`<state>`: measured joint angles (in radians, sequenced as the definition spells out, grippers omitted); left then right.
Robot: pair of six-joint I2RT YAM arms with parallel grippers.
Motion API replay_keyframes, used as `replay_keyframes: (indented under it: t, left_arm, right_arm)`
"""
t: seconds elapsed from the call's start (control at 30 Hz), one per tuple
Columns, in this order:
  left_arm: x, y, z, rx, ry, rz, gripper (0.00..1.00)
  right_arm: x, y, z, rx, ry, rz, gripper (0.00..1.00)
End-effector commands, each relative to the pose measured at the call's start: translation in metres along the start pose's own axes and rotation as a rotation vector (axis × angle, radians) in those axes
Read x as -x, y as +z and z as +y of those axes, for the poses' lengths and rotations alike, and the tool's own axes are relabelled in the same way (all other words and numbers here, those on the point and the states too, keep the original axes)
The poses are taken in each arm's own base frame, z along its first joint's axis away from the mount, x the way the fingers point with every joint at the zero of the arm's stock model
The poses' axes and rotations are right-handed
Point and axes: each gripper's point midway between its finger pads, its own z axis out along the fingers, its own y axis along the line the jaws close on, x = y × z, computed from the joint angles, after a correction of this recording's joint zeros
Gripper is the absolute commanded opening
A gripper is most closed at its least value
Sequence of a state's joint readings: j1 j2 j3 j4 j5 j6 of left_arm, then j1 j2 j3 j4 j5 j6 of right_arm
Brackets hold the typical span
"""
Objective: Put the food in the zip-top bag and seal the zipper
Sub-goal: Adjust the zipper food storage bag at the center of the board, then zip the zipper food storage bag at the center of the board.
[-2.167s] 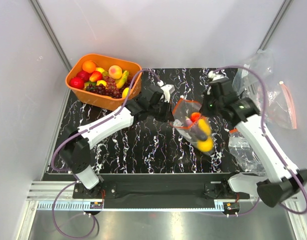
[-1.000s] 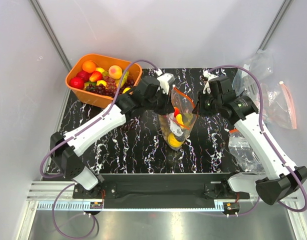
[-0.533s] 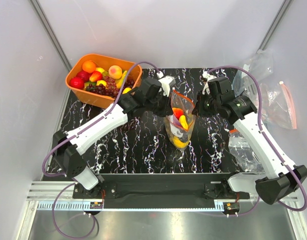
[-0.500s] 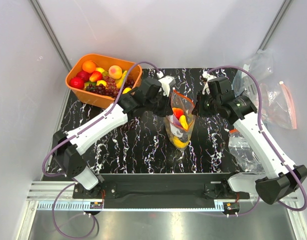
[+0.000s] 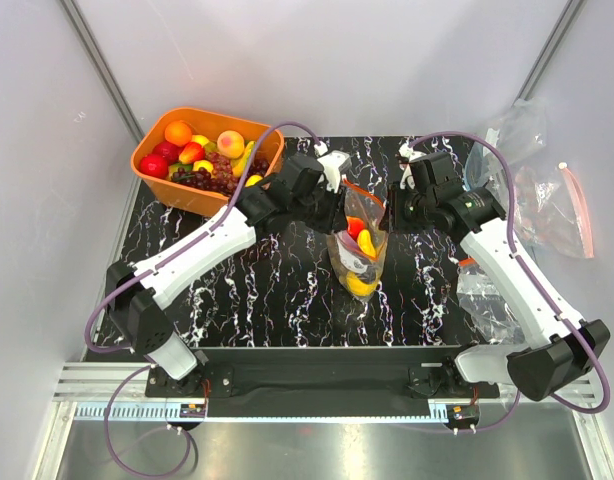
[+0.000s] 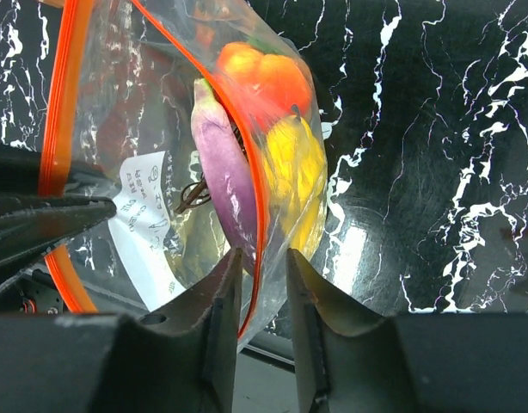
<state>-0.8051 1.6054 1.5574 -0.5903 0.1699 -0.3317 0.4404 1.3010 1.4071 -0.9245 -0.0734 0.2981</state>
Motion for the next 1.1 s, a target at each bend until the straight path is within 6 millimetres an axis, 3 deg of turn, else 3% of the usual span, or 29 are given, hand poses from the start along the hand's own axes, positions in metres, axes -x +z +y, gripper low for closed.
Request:
replay_keyframes:
  t: [0.0, 0.17, 0.23, 0.3, 0.4, 0.43, 0.47, 0.63, 0.67, 0.83, 1.07]
  left_arm:
    - [0.026, -0.012, -0.006, -0.001, 0.028, -0.088, 0.34]
    - [0.034, -0.025, -0.007, 0.003, 0.063, -0.125, 0.58]
    - [0.040, -0.037, 0.002, 0.050, 0.072, -0.147, 0.64]
    - [0.048, -0.047, 0.024, 0.120, 0.054, -0.179, 0.72]
    - [0.059, -0.069, 0.038, 0.072, 0.026, -0.240, 0.82]
    - [0.062, -0.074, 0.037, 0.036, 0.026, -0.257, 0.87]
    - [0.066, -0.080, 0.048, 0.042, 0.014, -0.284, 0.99]
    - [0.069, -0.082, 0.055, -0.091, 0.058, -0.368, 0.99]
    - [0.077, -0.082, 0.058, -0.103, 0.101, -0.402, 0.99]
    - [0.077, -0.049, 0.069, -0.136, 0.245, -0.423, 0.97]
    - [0.089, -0.026, 0.076, -0.152, 0.354, -0.479, 0.97]
  right_arm:
    - [0.015, -0.007, 0.011, 0.050, -0.017, -0.052, 0.33]
    - [0.015, -0.008, 0.014, 0.066, -0.018, -0.055, 0.09]
    - [0.015, -0.006, 0.011, 0.048, -0.019, -0.052, 0.07]
    - [0.013, -0.004, 0.008, 0.038, -0.017, -0.046, 0.06]
    - [0.010, -0.002, 0.007, 0.032, -0.021, -0.040, 0.05]
    - [0.010, -0.001, 0.005, 0.025, -0.018, -0.042, 0.05]
    - [0.010, 0.000, 0.005, 0.025, -0.019, -0.042, 0.05]
    - [0.009, 0.003, 0.005, 0.026, -0.027, -0.032, 0.04]
    - [0.009, 0.005, 0.004, 0.024, -0.032, -0.030, 0.04]
    - [0.014, 0.004, 0.004, 0.019, -0.051, -0.038, 0.04]
    - [0.021, 0.000, 0.009, 0.033, -0.061, -0.045, 0.04]
